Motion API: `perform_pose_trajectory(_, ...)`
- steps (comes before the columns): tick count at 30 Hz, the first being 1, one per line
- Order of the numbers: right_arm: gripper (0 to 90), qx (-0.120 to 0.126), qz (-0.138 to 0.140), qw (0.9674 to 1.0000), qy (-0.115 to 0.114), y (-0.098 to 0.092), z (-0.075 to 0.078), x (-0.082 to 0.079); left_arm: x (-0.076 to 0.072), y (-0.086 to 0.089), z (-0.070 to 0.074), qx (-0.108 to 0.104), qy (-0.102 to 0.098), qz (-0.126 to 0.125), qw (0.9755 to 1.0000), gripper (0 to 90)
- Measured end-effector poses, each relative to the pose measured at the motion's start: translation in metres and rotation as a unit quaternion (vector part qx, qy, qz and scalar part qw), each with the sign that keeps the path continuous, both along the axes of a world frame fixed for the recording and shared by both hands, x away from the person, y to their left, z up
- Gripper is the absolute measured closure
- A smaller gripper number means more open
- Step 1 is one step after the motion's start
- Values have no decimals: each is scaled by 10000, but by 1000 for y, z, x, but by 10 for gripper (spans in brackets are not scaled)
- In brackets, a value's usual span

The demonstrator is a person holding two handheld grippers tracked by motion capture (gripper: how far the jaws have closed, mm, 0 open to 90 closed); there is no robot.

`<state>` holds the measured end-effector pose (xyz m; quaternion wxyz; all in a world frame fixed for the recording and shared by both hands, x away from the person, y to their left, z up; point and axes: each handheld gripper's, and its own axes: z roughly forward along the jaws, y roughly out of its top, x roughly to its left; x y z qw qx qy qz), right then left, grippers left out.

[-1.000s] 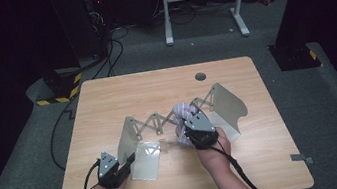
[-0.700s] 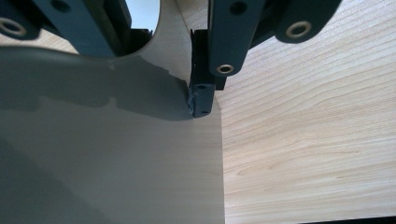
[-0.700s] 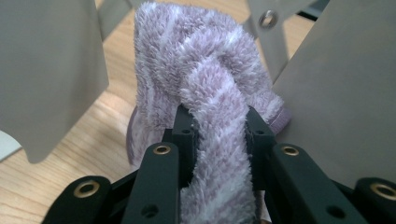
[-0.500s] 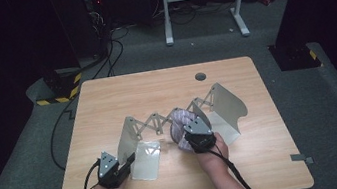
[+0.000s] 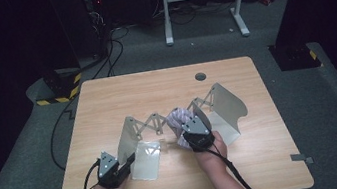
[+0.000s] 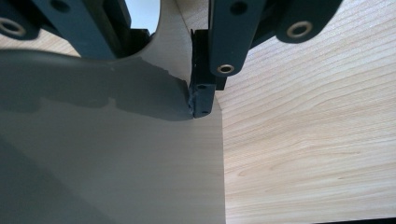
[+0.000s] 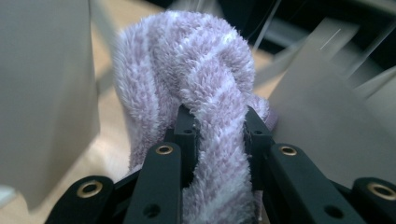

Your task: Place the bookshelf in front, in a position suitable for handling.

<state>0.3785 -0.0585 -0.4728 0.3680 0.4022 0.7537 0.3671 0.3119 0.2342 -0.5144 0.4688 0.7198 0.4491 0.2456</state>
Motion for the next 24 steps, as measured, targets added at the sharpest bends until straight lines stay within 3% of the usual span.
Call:
perform_pose_trajectory(1,737,0,0,10000,0,0,0,0,0,0,0,0,0,0,10000,741)
perform_pose_trajectory(2,736,8,40,9997,255,2,-15,3,0,0,0,-3,3,-4,10000,740)
perform_pose_trajectory(5,735,66,125,9990,413,6,-25,2,0,0,0,-5,9,5,10000,739)
perform_pose_trajectory(9,733,116,267,9988,395,15,-26,-2,0,-1,0,1,9,12,10000,740)
perform_pose_trajectory(11,733,203,348,9988,297,18,-19,-4,0,-1,0,14,10,13,10000,741)
perform_pose_trajectory(12,733,358,423,9983,155,20,-7,-6,0,-1,0,11,7,19,10000,742)
perform_pose_trajectory(13,733,358,423,9983,155,20,-7,-6,0,-1,0,11,7,19,10000,742)
perform_pose_trajectory(14,733,467,499,9976,-63,21,11,-9,0,-1,0,13,6,23,10000,743)
perform_pose_trajectory(15,733,467,499,9976,-63,21,11,-9,0,-1,0,13,6,23,10000,742)
perform_pose_trajectory(16,733,590,569,9962,-307,23,32,-12,0,-1,0,9,6,21,10000,742)
perform_pose_trajectory(17,733,590,569,9962,-307,23,32,-12,0,-1,0,9,6,21,10000,742)
perform_pose_trajectory(18,733,719,587,9939,-587,22,52,-14,0,-1,0,-12,16,35,10000,742)
perform_pose_trajectory(19,733,719,587,9939,-587,22,52,-14,0,-1,0,-12,16,35,10000,742)
perform_pose_trajectory(21,731,834,555,9921,-759,19,67,-14,0,-1,0,-22,21,44,10000,742)
perform_pose_trajectory(24,729,642,555,9948,-555,22,52,-10,0,-1,0,-27,20,40,10000,742)
